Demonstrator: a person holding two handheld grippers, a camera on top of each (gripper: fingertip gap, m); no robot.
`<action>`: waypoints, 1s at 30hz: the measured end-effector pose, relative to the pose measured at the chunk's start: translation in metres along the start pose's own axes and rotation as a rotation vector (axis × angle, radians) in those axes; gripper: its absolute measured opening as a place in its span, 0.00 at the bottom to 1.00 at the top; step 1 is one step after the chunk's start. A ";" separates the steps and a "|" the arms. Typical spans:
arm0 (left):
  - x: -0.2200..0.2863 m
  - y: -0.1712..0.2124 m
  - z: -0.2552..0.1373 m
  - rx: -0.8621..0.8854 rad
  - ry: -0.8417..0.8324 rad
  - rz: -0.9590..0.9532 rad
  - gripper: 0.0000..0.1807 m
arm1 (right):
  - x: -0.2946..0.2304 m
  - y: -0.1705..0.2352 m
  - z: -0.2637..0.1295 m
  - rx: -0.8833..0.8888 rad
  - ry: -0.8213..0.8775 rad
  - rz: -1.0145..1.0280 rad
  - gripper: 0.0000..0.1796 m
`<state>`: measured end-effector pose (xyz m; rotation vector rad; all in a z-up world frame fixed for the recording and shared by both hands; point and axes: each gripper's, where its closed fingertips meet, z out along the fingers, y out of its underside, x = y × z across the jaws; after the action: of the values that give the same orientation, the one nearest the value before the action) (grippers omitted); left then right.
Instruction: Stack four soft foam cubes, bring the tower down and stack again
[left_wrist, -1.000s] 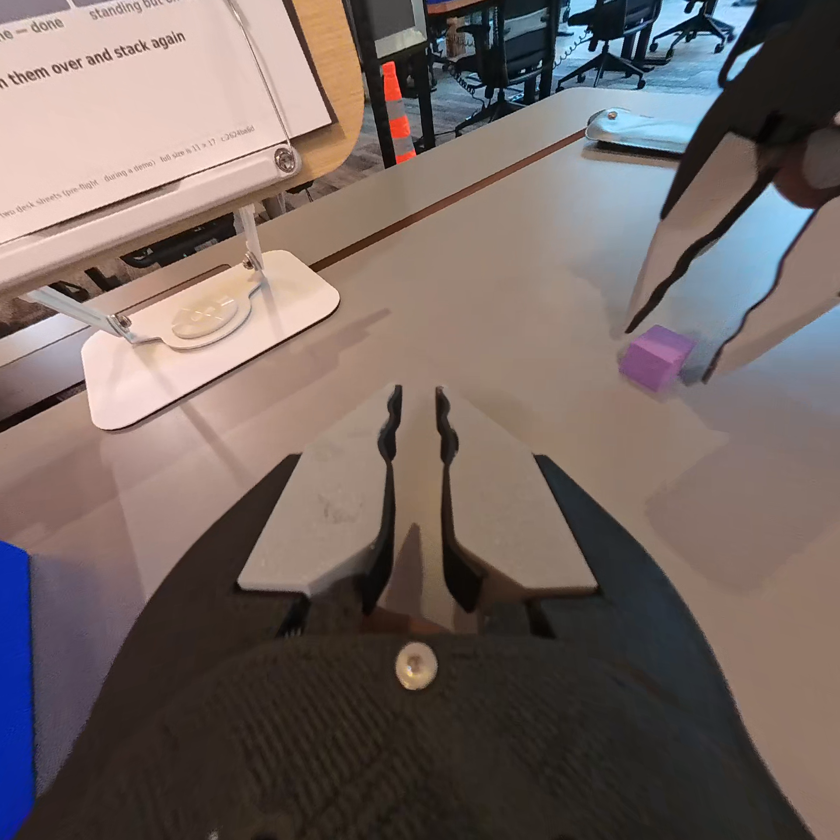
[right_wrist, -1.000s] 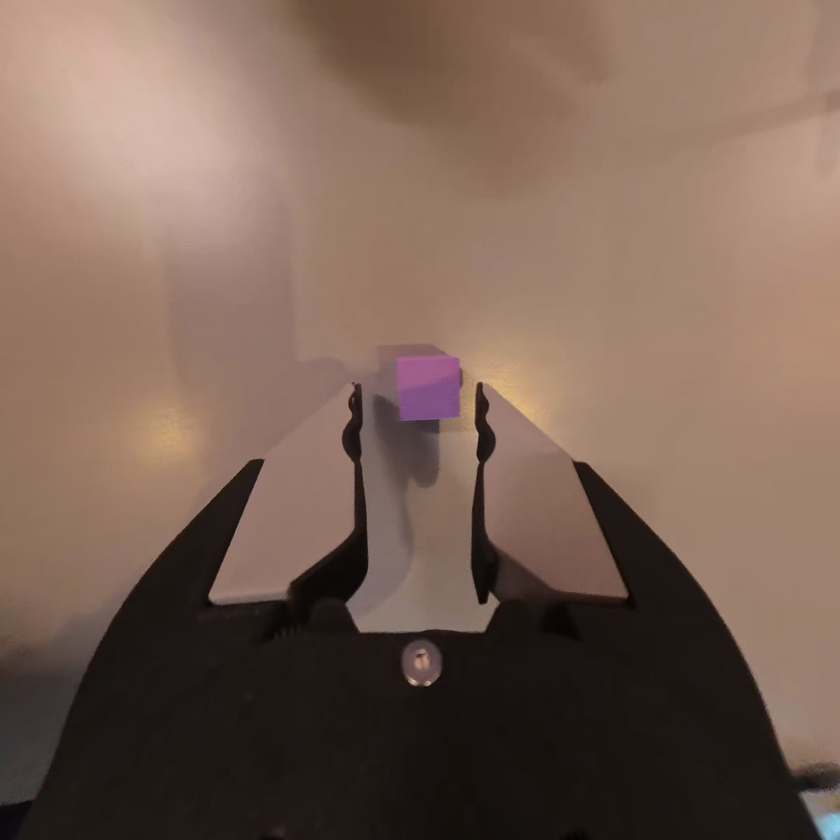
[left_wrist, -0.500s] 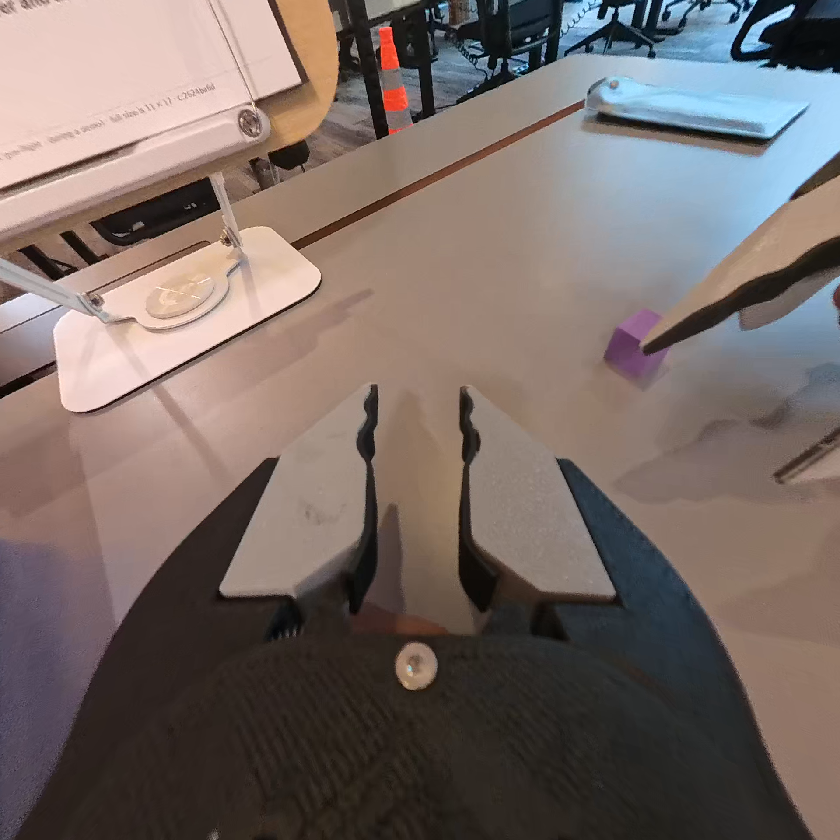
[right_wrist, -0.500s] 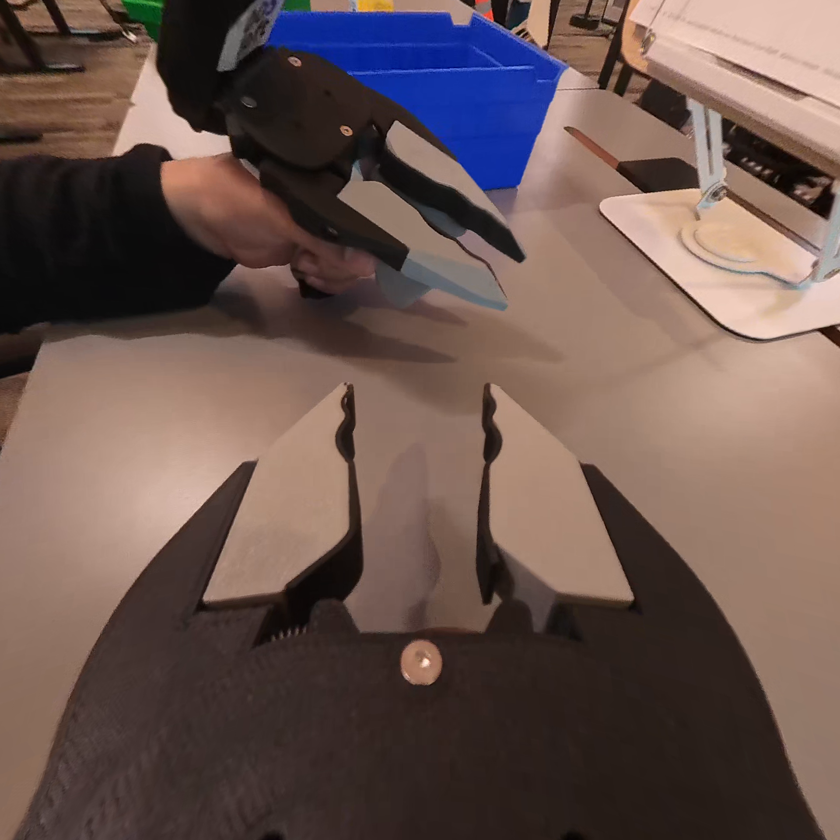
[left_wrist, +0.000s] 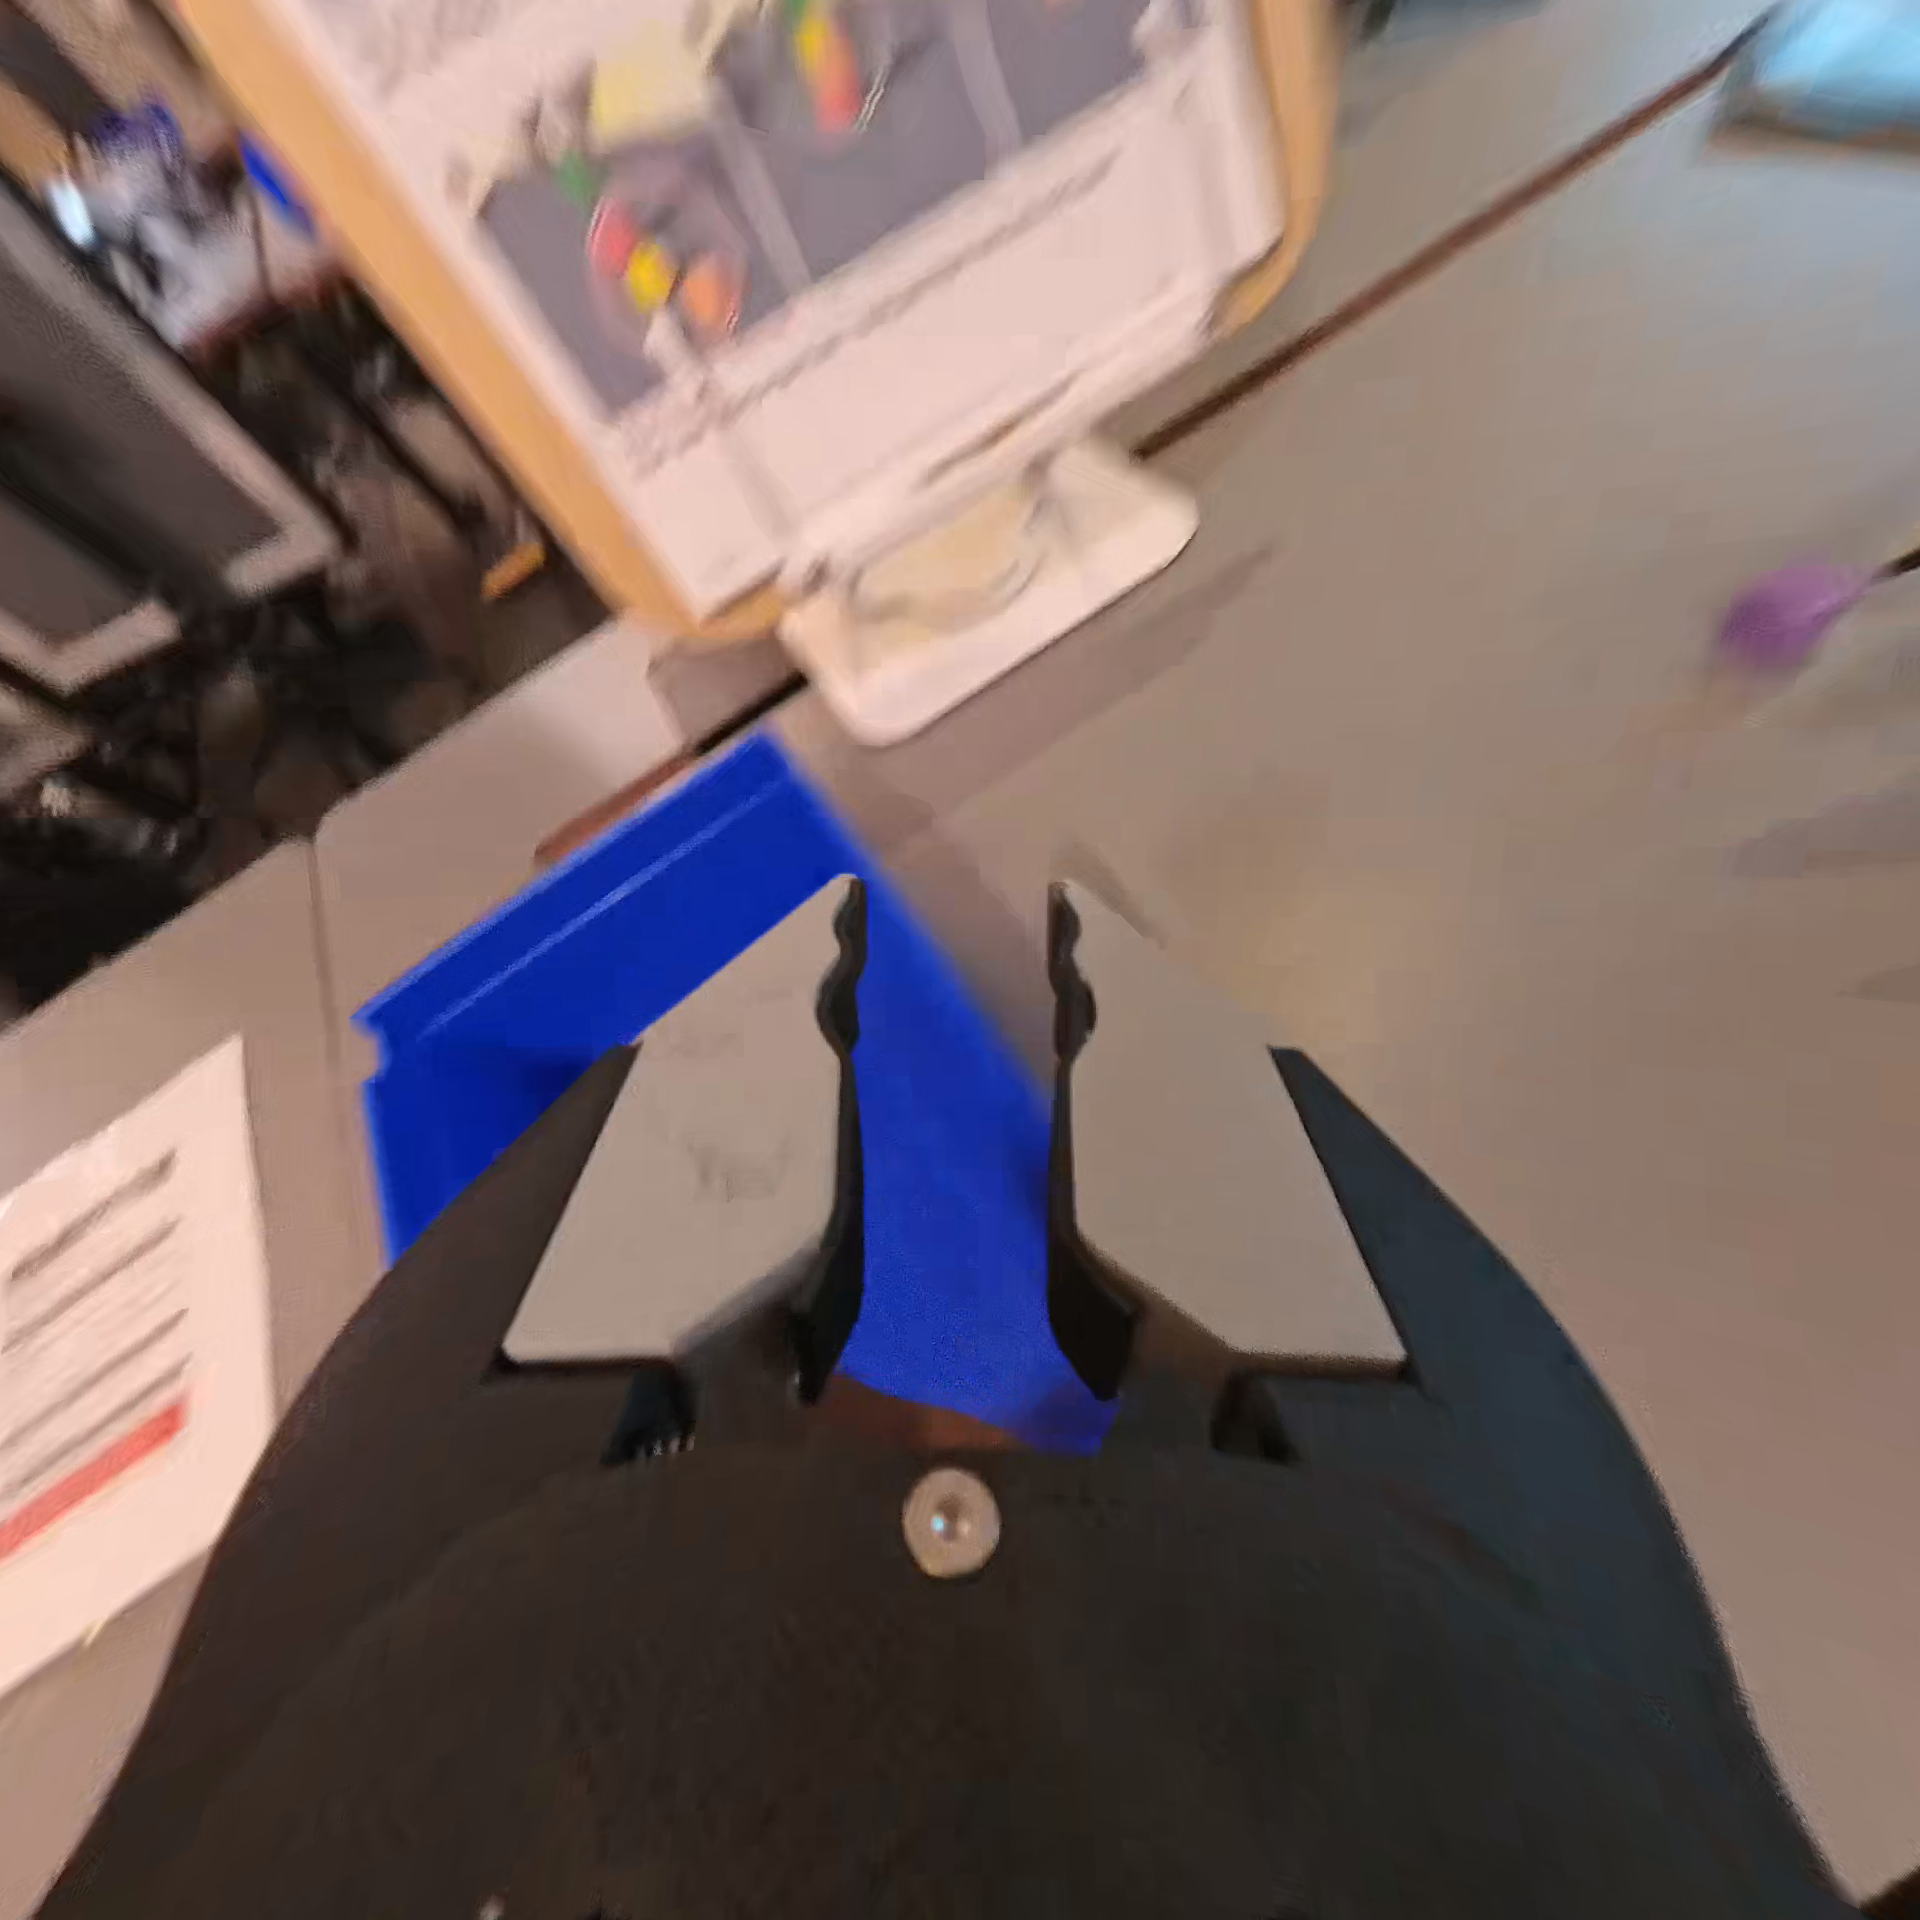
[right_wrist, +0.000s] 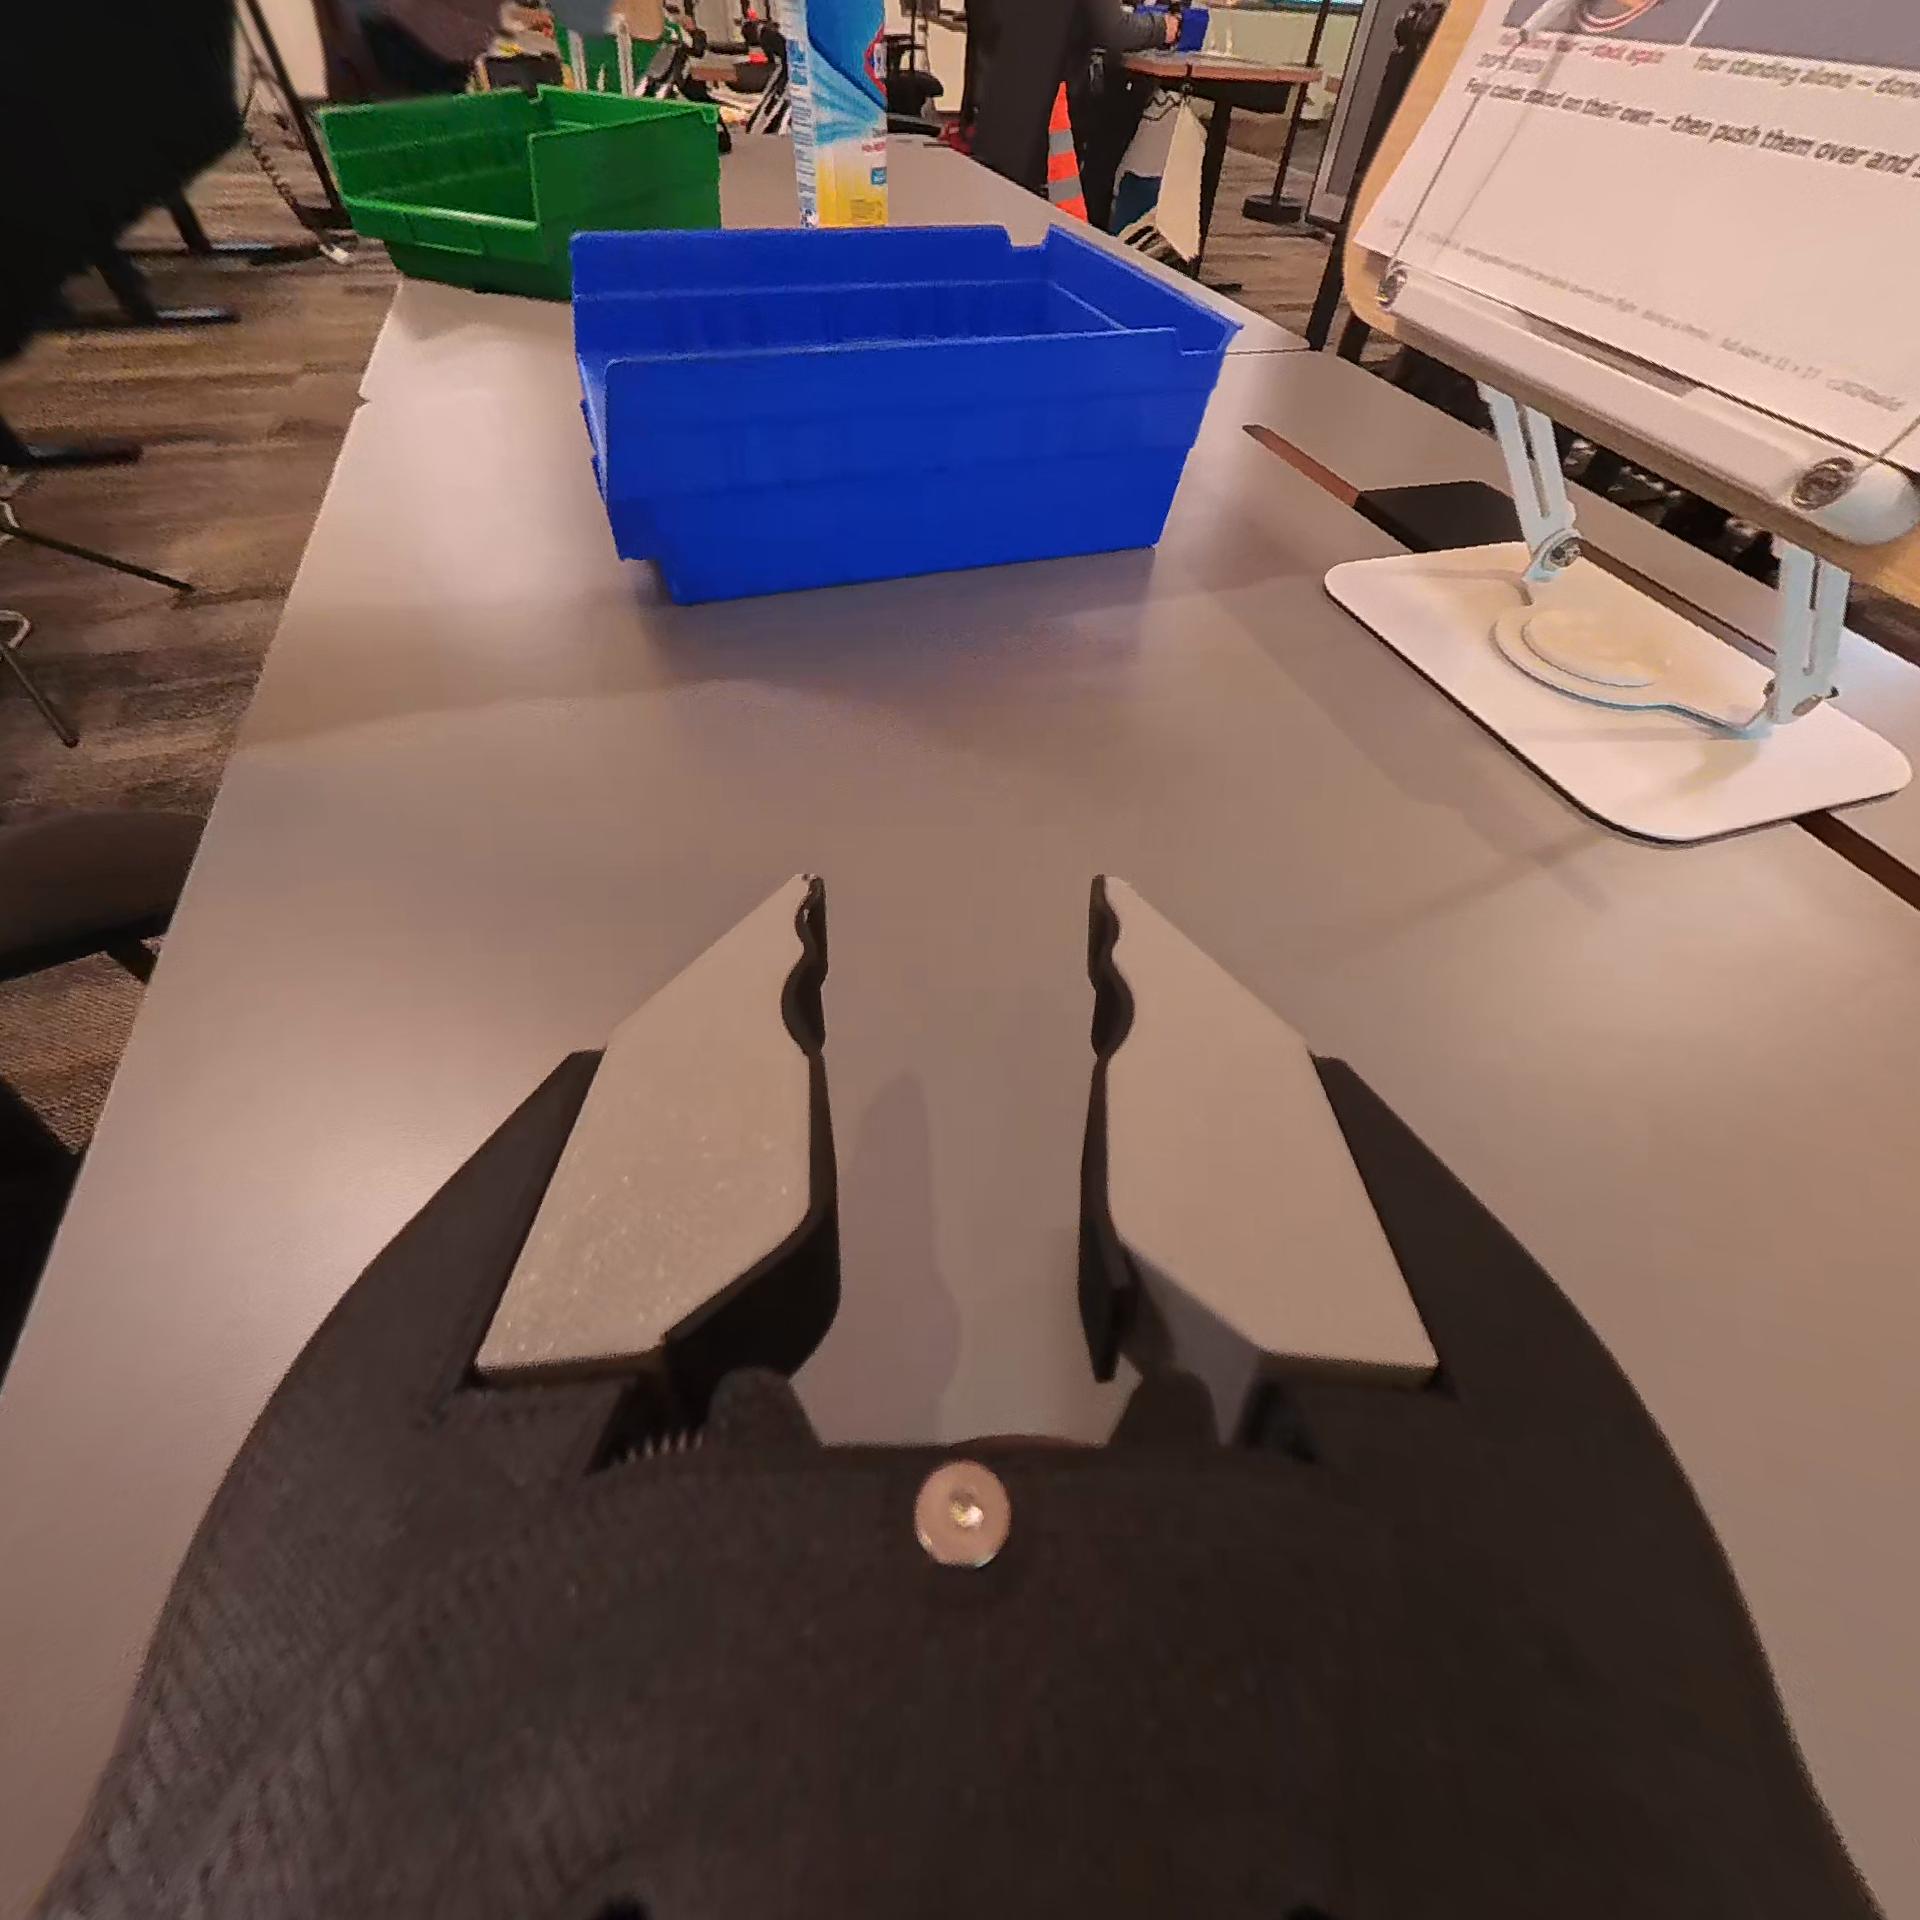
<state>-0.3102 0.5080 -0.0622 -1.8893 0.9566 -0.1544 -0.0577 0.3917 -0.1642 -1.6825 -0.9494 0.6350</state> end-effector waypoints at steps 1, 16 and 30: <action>-0.019 0.020 0.005 -0.088 -0.008 -0.022 0.21 | -0.002 0.001 0.001 -0.005 -0.005 -0.004 0.27; -0.082 0.190 0.065 -0.794 0.042 0.018 0.25 | -0.002 0.013 0.007 -0.041 -0.019 0.004 0.26; -0.093 0.181 0.062 -0.724 -0.008 0.037 0.15 | -0.013 0.010 0.008 -0.040 -0.053 -0.014 0.24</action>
<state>-0.4435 0.5757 -0.2135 -2.5168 1.1355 0.2586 -0.0684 0.3835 -0.1771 -1.6997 -1.0166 0.6578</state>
